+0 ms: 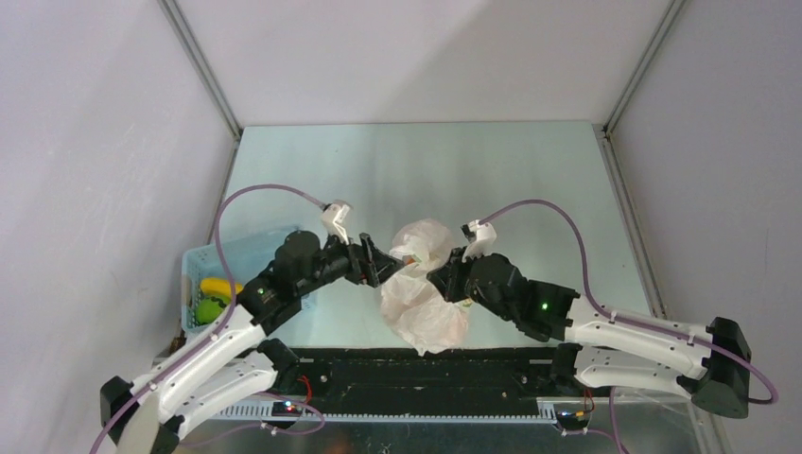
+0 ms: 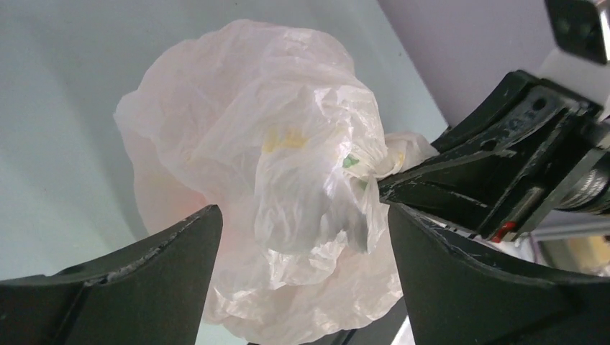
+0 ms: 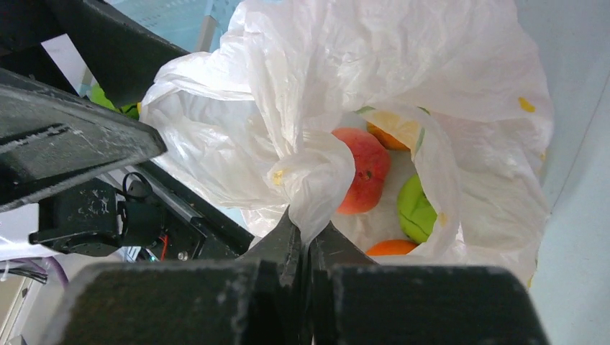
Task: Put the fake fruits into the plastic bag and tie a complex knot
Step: Tie the plastic bag at the center of the board.
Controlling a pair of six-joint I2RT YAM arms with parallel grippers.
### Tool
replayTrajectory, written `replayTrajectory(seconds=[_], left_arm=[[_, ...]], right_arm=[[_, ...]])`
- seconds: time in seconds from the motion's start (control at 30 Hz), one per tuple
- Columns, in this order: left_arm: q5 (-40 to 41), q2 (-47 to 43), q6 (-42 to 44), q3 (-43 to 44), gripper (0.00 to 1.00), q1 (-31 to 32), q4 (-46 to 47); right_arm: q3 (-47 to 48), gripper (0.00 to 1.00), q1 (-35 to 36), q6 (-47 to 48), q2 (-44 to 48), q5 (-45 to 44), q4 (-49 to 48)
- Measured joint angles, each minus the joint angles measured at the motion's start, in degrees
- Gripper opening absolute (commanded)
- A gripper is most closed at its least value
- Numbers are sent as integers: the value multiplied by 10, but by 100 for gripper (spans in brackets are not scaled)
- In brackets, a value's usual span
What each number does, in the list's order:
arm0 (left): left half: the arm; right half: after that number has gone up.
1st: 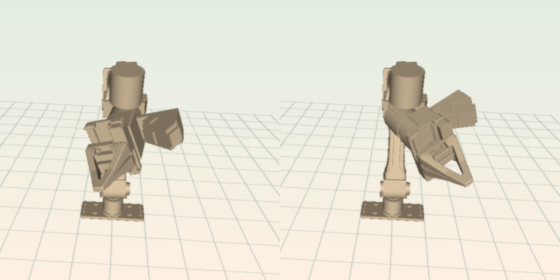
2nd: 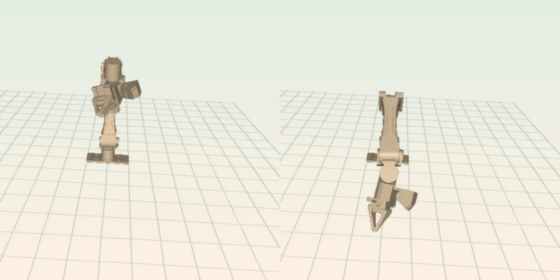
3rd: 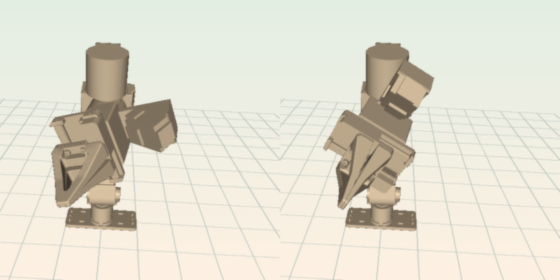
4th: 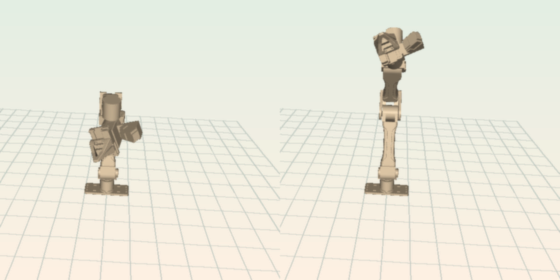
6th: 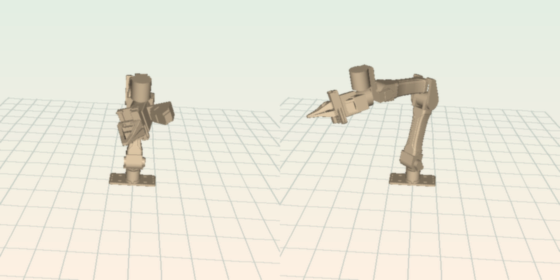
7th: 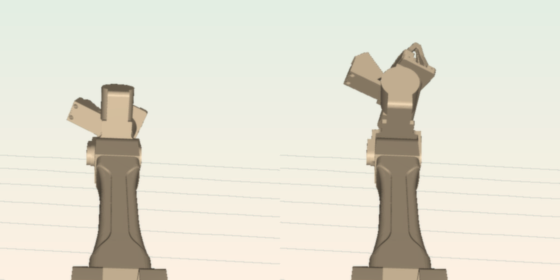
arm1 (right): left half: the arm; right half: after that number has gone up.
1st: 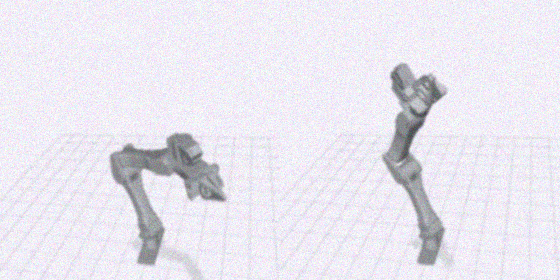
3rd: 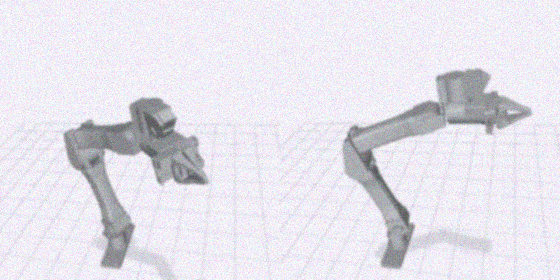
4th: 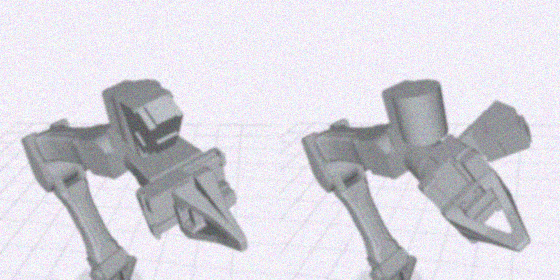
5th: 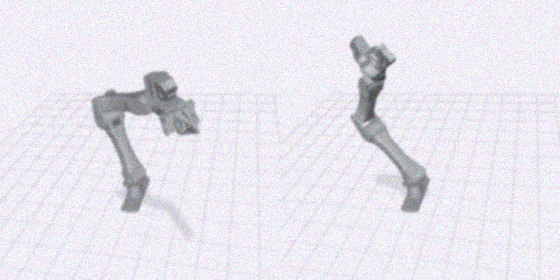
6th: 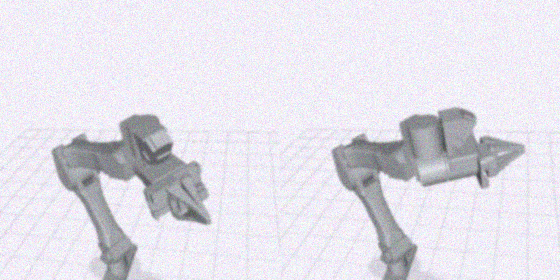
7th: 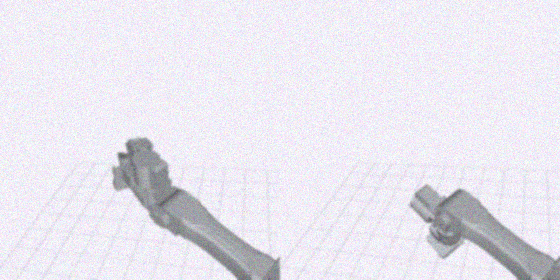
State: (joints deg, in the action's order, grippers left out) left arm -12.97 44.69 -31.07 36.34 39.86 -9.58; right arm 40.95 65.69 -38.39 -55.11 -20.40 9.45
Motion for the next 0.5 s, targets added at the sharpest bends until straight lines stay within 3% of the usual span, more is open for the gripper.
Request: replayTrajectory(seconds=[0.27, 0.5], left_arm=[[85, -67, -135, -97, 93, 20, 65], [107, -59, -174, -115, 90, 49, 122]], right_arm=[[-88, 0, 2, 24, 31, 24, -110], [-141, 0, 4, 41, 57, 39, -196]])
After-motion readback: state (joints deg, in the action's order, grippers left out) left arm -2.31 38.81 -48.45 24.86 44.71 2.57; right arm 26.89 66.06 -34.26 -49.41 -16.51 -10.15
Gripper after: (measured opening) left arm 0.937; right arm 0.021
